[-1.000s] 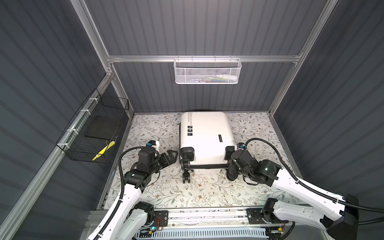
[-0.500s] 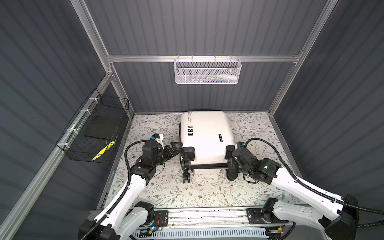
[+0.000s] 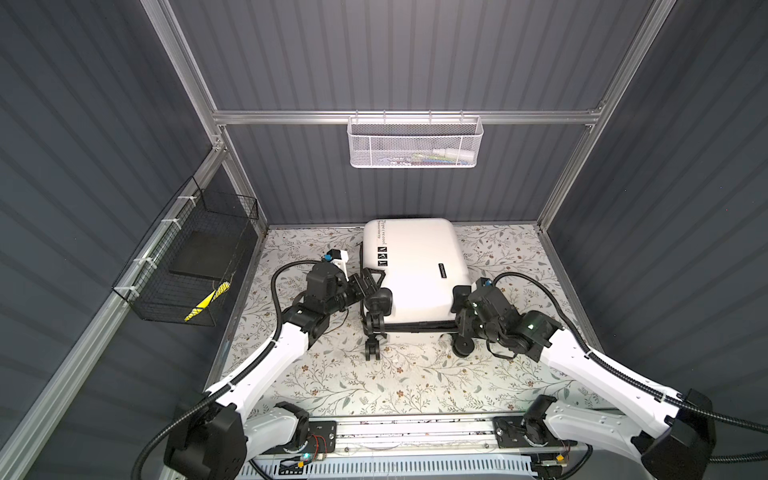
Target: Pack the luggage
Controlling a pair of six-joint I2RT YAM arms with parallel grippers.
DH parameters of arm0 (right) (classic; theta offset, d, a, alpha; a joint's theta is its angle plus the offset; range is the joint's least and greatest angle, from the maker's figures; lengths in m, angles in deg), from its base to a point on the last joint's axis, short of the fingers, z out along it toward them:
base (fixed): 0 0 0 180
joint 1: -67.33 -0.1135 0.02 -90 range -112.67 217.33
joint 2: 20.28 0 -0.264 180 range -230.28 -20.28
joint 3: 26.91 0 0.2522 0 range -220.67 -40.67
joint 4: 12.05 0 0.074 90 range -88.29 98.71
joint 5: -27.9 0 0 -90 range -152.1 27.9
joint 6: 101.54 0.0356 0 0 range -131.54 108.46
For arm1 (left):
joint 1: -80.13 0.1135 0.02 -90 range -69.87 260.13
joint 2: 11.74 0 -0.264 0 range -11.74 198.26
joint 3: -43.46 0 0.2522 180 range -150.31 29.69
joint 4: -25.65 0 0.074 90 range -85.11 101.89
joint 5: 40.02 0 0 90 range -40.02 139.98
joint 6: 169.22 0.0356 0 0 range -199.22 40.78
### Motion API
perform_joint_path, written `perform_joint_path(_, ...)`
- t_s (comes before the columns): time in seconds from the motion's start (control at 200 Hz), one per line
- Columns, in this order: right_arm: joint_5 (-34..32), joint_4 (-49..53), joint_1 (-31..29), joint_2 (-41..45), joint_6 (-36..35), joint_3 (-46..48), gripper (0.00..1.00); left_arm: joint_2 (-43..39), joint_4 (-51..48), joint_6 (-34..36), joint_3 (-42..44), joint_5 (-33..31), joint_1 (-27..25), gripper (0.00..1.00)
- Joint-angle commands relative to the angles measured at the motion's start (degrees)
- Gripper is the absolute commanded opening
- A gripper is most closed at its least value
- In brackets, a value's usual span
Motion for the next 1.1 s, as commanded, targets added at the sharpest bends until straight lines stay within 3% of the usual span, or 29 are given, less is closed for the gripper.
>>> perform_joint_path(0.0, -0.19, -0.81, 3.08, -1.36, -0.10, -1.74, 0.00, 3.77, 3.74, 0.65, -4.39, 0.87, -3.05, 0.99)
perform_joint_path(0.26, 2.01, -0.81, 6.43, -3.09, -1.56, -2.25, 0.00, 10.72, 4.28, 1.14, -10.97, -0.13, -5.64, 0.99)
perform_joint_path(0.525, 3.94, 1.99, 6.87, 0.65, -2.45, -3.72, 0.00, 4.66, -8.27, 10.16, -14.98, -6.65, -4.41, 1.00)
perform_joint_path(0.815, 8.65, 3.66, 6.62, 2.32, -2.18, -6.33, 0.00, -6.66, -13.80, 12.58, -6.75, -5.54, 6.00, 1.00)
perform_joint_path(1.096, 11.19, 3.04, 4.48, 1.46, -1.82, -7.94, 0.00, -12.37, -16.88, 14.13, 4.38, -10.35, 6.58, 1.00)
